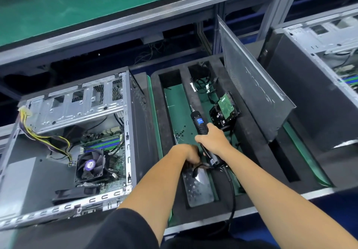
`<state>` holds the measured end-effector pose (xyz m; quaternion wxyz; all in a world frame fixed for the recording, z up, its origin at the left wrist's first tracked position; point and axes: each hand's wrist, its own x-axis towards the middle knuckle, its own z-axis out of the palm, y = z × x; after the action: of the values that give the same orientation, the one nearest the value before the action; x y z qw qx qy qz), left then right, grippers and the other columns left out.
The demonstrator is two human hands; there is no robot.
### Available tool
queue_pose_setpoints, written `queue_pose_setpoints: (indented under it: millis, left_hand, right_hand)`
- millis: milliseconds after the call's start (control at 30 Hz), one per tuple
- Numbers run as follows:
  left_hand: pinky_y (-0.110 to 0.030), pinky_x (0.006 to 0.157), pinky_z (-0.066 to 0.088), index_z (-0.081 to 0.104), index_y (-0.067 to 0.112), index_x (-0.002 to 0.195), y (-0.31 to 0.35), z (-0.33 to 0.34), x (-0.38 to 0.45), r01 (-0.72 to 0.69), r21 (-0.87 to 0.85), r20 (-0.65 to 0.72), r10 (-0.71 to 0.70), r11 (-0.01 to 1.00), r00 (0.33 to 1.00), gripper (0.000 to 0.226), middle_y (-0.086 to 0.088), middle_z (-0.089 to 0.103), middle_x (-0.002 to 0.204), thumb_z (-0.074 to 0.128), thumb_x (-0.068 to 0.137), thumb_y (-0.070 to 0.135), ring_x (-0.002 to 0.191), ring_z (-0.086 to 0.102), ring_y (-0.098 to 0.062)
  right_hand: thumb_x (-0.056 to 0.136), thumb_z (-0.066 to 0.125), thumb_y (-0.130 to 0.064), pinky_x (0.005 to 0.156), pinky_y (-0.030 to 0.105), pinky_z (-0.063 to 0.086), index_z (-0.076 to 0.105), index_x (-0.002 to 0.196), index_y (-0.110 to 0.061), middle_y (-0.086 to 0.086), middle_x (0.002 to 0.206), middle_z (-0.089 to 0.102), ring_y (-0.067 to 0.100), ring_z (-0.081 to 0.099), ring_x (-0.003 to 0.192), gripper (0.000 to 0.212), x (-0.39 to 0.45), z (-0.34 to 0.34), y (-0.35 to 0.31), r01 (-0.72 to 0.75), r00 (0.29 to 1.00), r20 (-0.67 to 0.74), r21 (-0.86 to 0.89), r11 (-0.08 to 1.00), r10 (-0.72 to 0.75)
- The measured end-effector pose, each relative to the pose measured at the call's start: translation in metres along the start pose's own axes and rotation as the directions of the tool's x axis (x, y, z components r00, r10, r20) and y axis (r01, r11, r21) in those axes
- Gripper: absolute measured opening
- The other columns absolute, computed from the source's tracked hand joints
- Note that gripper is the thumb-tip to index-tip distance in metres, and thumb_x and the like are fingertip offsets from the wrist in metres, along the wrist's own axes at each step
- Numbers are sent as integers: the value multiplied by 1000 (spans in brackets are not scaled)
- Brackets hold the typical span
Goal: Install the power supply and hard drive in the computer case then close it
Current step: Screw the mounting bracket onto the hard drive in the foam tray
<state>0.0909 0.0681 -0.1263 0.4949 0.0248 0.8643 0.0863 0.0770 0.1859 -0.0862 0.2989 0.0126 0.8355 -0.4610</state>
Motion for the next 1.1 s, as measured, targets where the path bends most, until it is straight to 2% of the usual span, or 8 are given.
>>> queue_pose_setpoints:
  millis: [333, 467, 633, 733, 833, 933, 1000, 1100]
  left_hand:
    - [-35, 75, 58, 60, -1, 94, 8, -4, -7, 169, -311, 388, -37, 935, 921, 34, -19, 63, 96, 47, 67, 15, 77, 65, -28]
    - [-49, 92, 51, 58, -12, 104, -4, -14, -4, 129, -223, 311, -55, 966, 949, 46, -25, 61, 116, 46, 61, -4, 84, 65, -35]
    - [-31, 61, 43, 64, 8, 66, -7, -33, -16, -24, 156, 172, -4, 987, 985, 16, -11, 56, 69, 49, 62, 4, 56, 48, -25]
    - [-29, 60, 44, 74, 16, 92, -3, -31, -20, -82, 260, 215, 25, 962, 976, 37, -2, 59, 75, 49, 70, -1, 62, 51, -21]
    - [-37, 86, 51, 65, 17, 121, 5, -16, -11, -126, 401, 257, 21, 907, 966, 42, -5, 58, 122, 52, 84, -1, 102, 57, -28]
    - [-42, 101, 44, 63, 1, 105, 17, 7, -5, -148, 566, 335, -62, 811, 940, 18, -16, 59, 114, 49, 96, 9, 108, 55, -31]
    - [-37, 86, 50, 55, 5, 82, 19, 18, -6, -149, 608, 269, -26, 780, 963, 17, -11, 53, 87, 47, 95, 13, 93, 56, -30]
    - [-32, 65, 48, 56, 5, 109, 17, 26, -16, -105, 535, 13, 116, 838, 993, 27, -11, 58, 95, 56, 83, 10, 83, 58, -28]
  right_hand:
    - [76, 66, -17, 63, 33, 46, 45, 87, -15, 6, 86, 56, 24, 54, 68, 23, -2, -2, -1, -23, 1000, 12, 37, 999, 22]
    - [77, 66, -18, 54, 28, 36, 47, 88, -15, 4, 84, 57, 17, 52, 66, 22, -1, -3, -2, -15, 1000, 8, 20, 1000, 15]
    - [76, 67, -17, 60, 30, 44, 46, 88, -15, 7, 85, 57, 22, 53, 66, 24, -1, -2, -2, -19, 1000, 20, 53, 998, 18]
    - [77, 67, -16, 62, 33, 47, 47, 90, -13, 8, 86, 56, 23, 53, 68, 24, -1, -2, -1, -9, 1000, 17, 46, 999, 9]
    - [78, 67, -15, 69, 40, 53, 47, 93, -11, 10, 87, 57, 27, 55, 69, 25, -2, -2, -1, -8, 1000, 21, 67, 998, 7]
    - [79, 66, -15, 63, 33, 49, 48, 94, -10, 10, 89, 57, 26, 55, 69, 25, -3, -2, 0, -4, 1000, 25, 70, 998, 3]
    - [79, 66, -15, 59, 30, 45, 48, 94, -10, 10, 88, 57, 24, 55, 69, 24, -3, -2, 1, -2, 1000, 22, 70, 998, 1]
    - [78, 66, -14, 56, 28, 43, 48, 92, -11, 8, 86, 56, 21, 53, 66, 23, -3, -1, 2, -1, 1000, 21, 75, 997, 0]
